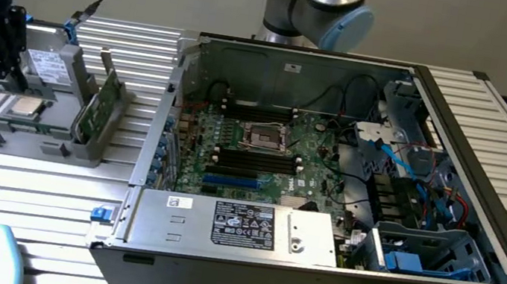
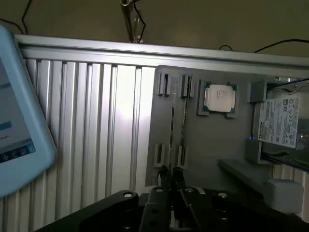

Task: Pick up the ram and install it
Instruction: 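Pick up the ram and move it above insertion slot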

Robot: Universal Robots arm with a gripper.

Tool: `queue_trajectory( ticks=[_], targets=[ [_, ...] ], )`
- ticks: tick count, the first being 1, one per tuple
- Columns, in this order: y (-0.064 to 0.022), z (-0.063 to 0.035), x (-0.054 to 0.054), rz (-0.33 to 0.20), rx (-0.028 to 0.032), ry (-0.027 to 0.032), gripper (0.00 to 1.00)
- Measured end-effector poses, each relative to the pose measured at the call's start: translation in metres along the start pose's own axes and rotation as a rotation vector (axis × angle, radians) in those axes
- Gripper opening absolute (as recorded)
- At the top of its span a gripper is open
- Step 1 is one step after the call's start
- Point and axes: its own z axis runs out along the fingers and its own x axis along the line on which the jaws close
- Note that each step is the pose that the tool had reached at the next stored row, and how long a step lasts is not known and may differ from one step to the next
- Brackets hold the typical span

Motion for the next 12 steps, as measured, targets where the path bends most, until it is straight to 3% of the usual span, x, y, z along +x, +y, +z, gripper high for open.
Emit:
queue_trajectory(
  ticks=[1, 4, 10, 12],
  targets=[
    [-0.0074, -0.0100, 0.000, -0.003, -0.0008, -0.0026, 0.14],
    [-0.0179, -0.0174, 0.000, -0.004, -0.0039, -0.0025, 0.14],
    [-0.0285, -0.0364, 0.001, -0.015, -0.0120, -0.0027, 0.14],
    [-0.0336, -0.0413, 0.001, -0.019, -0.0119, -0.0067, 0.14]
  ],
)
